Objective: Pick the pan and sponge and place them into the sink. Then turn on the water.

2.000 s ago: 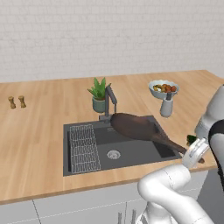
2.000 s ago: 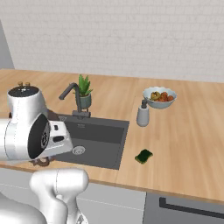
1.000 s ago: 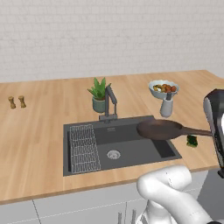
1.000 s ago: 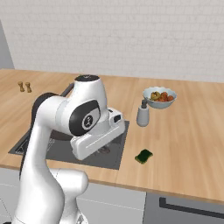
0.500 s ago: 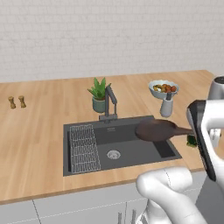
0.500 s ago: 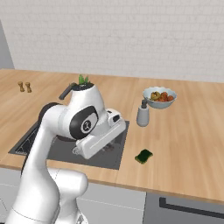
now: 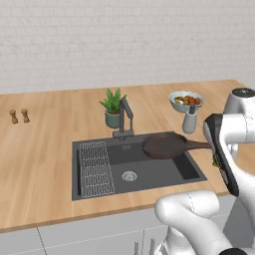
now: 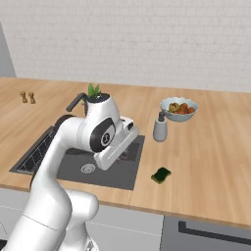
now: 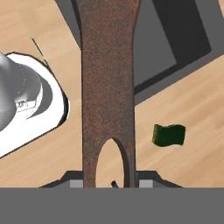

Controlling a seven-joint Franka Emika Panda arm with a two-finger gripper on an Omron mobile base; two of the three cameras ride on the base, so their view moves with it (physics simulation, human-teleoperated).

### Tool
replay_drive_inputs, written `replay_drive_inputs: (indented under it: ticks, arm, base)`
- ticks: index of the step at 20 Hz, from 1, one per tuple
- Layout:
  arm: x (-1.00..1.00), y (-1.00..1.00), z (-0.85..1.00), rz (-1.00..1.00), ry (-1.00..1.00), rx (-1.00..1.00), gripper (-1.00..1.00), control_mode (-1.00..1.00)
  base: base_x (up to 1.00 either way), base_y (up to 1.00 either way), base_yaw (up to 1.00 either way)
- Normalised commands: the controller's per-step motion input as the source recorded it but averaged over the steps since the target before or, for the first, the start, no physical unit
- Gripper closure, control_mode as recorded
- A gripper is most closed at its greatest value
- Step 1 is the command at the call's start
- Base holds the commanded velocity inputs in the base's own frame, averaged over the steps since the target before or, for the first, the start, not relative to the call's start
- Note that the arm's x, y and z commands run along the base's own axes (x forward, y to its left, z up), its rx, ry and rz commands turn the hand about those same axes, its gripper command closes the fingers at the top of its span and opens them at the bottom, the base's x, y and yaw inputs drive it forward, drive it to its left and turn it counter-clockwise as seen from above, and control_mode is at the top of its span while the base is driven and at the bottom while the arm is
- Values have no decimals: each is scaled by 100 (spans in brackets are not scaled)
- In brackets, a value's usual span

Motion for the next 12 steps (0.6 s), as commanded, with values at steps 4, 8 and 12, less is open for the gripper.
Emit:
replay_drive_inputs:
  ticks: [4, 8, 12]
  arm:
    - [54, 1, -41, 19, -1, 0, 100, -100]
    - [39, 5, -43, 12, -9, 2, 100, -100]
    - [24, 22, -38, 0, -7, 2, 100, -100]
  base:
    - [0, 0, 0]
    - [0, 0, 0]
    - [0, 0, 0]
